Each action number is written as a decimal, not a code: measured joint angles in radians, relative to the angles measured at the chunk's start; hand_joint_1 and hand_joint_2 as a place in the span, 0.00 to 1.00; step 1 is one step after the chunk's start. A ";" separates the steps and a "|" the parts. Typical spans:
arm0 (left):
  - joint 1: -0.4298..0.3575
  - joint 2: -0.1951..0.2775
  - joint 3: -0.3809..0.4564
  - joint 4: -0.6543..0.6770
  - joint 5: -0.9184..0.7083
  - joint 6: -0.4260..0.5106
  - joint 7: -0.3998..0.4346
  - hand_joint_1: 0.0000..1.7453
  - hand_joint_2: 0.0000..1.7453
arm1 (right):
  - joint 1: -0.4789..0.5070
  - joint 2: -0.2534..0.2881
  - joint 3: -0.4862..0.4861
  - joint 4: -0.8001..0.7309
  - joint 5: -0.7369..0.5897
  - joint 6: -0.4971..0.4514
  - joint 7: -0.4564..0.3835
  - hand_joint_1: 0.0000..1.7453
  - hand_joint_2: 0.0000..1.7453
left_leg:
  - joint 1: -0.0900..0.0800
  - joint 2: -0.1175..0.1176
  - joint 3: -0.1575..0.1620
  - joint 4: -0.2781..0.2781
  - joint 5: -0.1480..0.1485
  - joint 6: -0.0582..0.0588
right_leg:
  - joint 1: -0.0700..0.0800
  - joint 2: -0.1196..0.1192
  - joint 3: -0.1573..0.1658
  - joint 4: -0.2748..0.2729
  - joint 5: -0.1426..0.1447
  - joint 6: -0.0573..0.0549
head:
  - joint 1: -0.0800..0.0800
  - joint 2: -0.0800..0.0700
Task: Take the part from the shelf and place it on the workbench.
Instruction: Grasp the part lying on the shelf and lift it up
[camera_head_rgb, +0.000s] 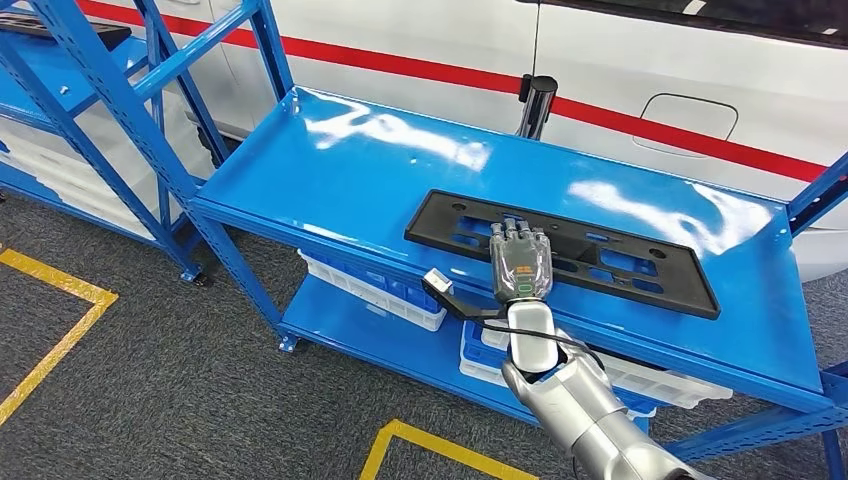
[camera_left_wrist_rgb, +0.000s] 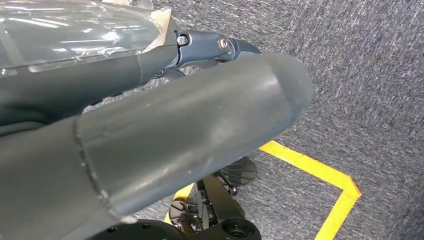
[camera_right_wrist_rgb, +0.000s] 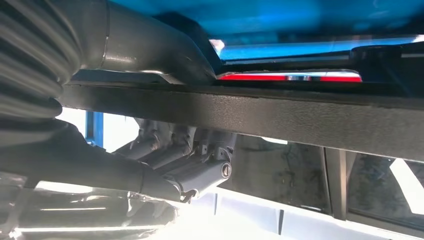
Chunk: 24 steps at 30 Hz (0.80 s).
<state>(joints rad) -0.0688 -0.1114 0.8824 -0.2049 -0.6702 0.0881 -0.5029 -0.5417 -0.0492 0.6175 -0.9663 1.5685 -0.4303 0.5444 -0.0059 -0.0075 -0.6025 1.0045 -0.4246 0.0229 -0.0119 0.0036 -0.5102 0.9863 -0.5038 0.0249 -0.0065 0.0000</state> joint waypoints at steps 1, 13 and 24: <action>0.000 0.000 0.000 0.000 0.000 0.000 0.000 0.00 0.00 | -0.004 0.000 0.005 0.003 0.000 0.000 0.002 1.00 1.00 | 0.000 0.000 0.000 0.000 0.000 0.000 | 0.000 0.000 0.000 0.000 0.000 0.000 | 0.000 0.000; 0.000 -0.005 0.000 0.000 -0.002 0.003 0.000 0.00 0.00 | -0.027 -0.002 0.050 0.016 0.000 0.024 0.050 1.00 1.00 | 0.000 0.000 0.000 0.000 0.000 0.000 | 0.000 0.000 0.000 0.000 0.000 0.000 | 0.000 0.000; -0.001 -0.007 0.000 0.000 -0.003 0.004 0.003 0.00 0.00 | -0.032 -0.009 0.068 0.017 0.000 0.019 0.067 1.00 1.00 | 0.000 0.000 0.000 0.000 0.000 0.000 | 0.000 0.000 0.000 0.000 0.000 0.000 | 0.000 0.000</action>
<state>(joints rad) -0.0696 -0.1180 0.8827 -0.2049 -0.6732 0.0925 -0.4994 -0.5741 -0.0578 0.6854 -0.9495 1.5686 -0.4109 0.6118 -0.0059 -0.0077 -0.6023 1.0046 -0.4244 0.0230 -0.0119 0.0035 -0.5101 0.9863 -0.5038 0.0249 -0.0065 0.0000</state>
